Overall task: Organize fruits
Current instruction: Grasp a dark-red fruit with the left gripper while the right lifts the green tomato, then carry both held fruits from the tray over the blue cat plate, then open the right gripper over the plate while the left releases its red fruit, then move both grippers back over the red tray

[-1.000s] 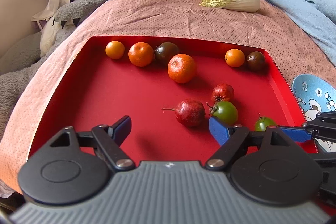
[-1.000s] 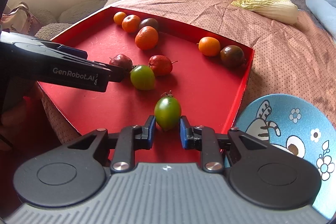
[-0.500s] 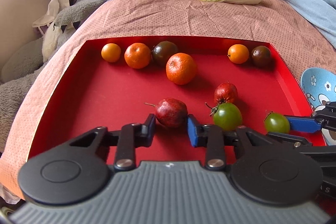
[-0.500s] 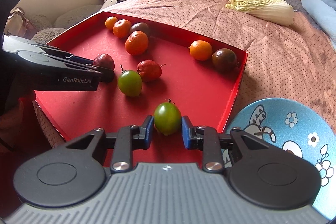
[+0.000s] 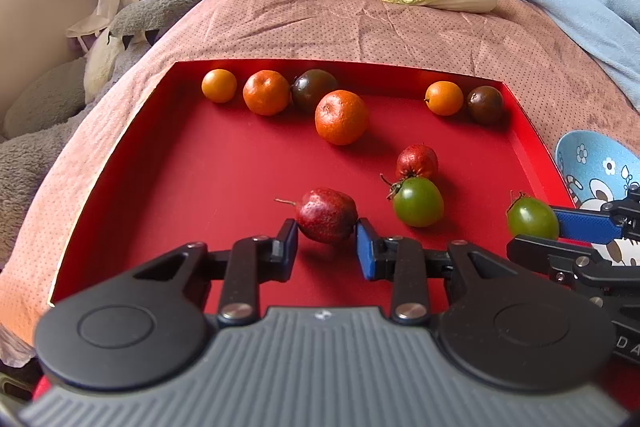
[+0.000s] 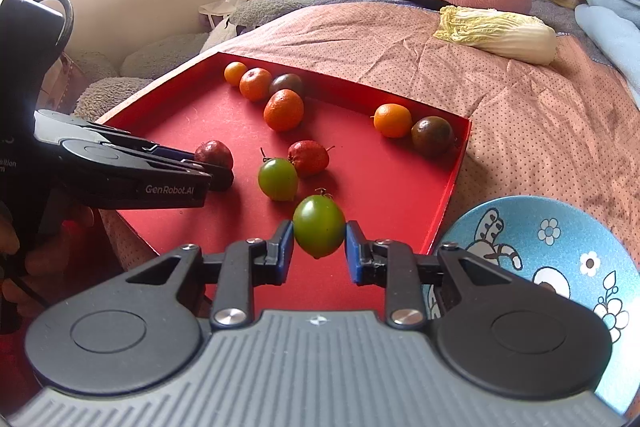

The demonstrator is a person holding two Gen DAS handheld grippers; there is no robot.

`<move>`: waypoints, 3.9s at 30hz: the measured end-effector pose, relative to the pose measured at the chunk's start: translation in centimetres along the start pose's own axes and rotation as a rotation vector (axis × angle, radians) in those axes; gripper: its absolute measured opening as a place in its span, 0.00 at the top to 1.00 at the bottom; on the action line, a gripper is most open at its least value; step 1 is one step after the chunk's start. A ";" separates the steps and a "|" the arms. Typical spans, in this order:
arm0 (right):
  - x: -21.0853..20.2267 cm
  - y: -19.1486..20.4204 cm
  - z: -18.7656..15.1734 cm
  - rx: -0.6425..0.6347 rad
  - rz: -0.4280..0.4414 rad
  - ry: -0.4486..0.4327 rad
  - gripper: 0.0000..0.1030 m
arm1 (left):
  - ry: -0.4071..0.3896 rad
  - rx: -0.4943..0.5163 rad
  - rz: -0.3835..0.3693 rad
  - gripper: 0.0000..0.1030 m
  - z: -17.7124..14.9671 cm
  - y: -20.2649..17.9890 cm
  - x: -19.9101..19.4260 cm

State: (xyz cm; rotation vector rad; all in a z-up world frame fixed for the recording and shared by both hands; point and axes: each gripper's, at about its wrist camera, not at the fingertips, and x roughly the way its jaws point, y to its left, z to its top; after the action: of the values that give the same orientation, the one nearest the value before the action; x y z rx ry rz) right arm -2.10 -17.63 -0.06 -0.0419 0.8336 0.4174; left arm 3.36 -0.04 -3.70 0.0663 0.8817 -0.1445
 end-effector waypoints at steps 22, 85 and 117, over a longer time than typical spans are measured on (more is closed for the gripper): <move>-5.4 -2.7 -2.1 0.076 -0.032 -0.078 0.69 | -0.054 0.046 -0.042 0.67 0.9 -4.2 -3.0; -7.1 -15.2 -8.3 0.316 -0.297 -0.013 0.60 | 0.006 0.326 -0.252 0.54 0.0 -19.9 1.2; -8.6 -7.1 -3.1 0.270 -0.149 -0.183 0.27 | -0.093 0.153 -0.131 0.48 -1.3 -8.2 -5.3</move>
State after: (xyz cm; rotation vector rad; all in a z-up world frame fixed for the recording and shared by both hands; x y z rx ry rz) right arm -6.79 -27.67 3.19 0.1812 0.6952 0.1631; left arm -2.24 -7.50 -0.38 0.1434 0.7814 -0.3349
